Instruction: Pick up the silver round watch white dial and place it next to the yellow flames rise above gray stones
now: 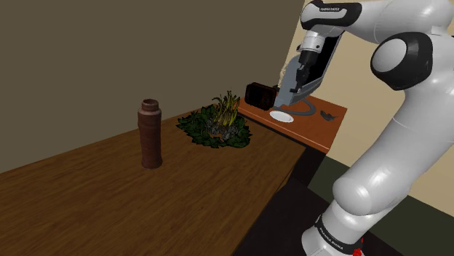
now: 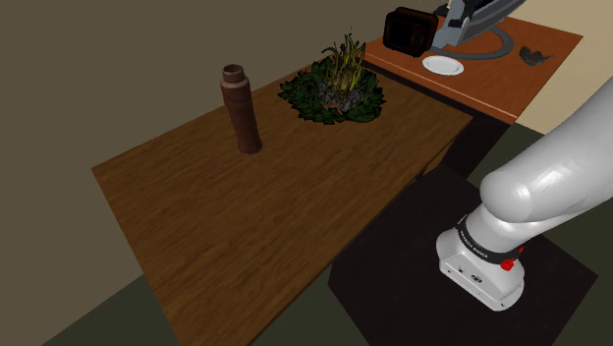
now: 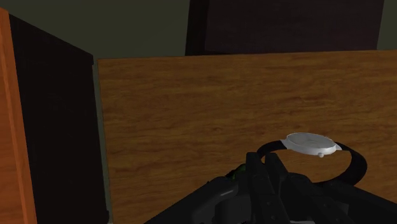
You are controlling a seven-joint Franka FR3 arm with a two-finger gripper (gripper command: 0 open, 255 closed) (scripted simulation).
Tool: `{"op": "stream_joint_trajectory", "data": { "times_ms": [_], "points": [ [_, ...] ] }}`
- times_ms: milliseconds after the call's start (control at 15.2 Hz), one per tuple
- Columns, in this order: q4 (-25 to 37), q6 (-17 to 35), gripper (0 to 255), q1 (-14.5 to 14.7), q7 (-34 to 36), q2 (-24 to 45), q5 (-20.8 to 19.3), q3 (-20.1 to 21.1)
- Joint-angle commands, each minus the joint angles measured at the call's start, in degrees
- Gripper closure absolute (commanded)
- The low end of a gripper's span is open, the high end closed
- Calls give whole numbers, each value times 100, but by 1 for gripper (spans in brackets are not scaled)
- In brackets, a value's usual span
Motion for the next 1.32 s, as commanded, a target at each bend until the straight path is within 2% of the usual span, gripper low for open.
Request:
{"op": "stream_joint_trajectory", "data": {
  "times_ms": [0, 1254],
  "points": [
    [-223, 172, 255, 1, -13, -55, -19, 1],
    [-1755, 1647, 255, 13, -103, -113, -36, 14]
  ]
}}
